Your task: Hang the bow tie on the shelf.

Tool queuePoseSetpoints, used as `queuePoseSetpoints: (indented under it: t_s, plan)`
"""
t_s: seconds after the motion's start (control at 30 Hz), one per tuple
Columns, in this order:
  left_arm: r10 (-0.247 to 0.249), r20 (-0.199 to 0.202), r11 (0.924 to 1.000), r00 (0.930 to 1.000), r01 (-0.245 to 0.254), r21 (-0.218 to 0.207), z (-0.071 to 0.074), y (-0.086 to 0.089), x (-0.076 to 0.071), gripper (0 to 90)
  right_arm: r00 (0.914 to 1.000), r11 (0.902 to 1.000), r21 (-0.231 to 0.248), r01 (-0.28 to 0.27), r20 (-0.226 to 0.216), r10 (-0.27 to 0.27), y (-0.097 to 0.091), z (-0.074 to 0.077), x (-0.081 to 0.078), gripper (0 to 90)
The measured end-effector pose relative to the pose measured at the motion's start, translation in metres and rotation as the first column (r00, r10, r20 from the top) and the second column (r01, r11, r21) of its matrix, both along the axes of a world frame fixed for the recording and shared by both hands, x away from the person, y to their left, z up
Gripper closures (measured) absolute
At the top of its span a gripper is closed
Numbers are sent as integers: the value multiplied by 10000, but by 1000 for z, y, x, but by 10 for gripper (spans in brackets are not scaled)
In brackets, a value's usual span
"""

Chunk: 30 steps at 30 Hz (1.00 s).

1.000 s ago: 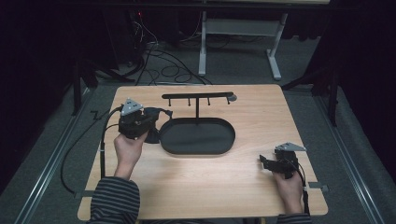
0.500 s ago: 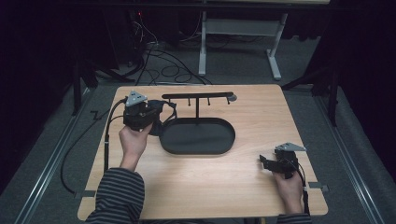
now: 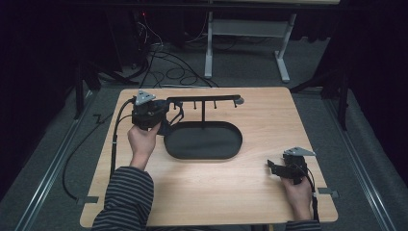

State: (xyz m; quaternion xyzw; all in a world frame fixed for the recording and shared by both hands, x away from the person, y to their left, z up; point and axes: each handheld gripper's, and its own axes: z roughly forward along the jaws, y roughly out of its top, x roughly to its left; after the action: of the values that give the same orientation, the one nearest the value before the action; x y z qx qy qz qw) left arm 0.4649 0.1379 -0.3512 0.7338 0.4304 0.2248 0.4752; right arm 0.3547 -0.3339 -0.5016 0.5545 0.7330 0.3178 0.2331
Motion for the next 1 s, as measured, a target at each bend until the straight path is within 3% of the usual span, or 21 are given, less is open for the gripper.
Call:
queuePoseSetpoints:
  t_s: [0.47, 0.7, 1.0]
  plan:
    - [155, -141, 9987, 9998, -148, 493, -7, -4, 4, 816, 10000, 10000, 0, -14, -1, 14, 0, 0, 0, 284]
    - [104, -443, 9988, 9990, -83, 485, -15, -2, 5, 798, 10000, 10000, 14, -26, -1, 26, 0, 0, 0, 283]
    - [-1, -604, 9991, 9982, 26, 425, -20, 3, 1, 688, 10000, 10000, -3, -33, 2, 33, 0, 0, 0, 283]
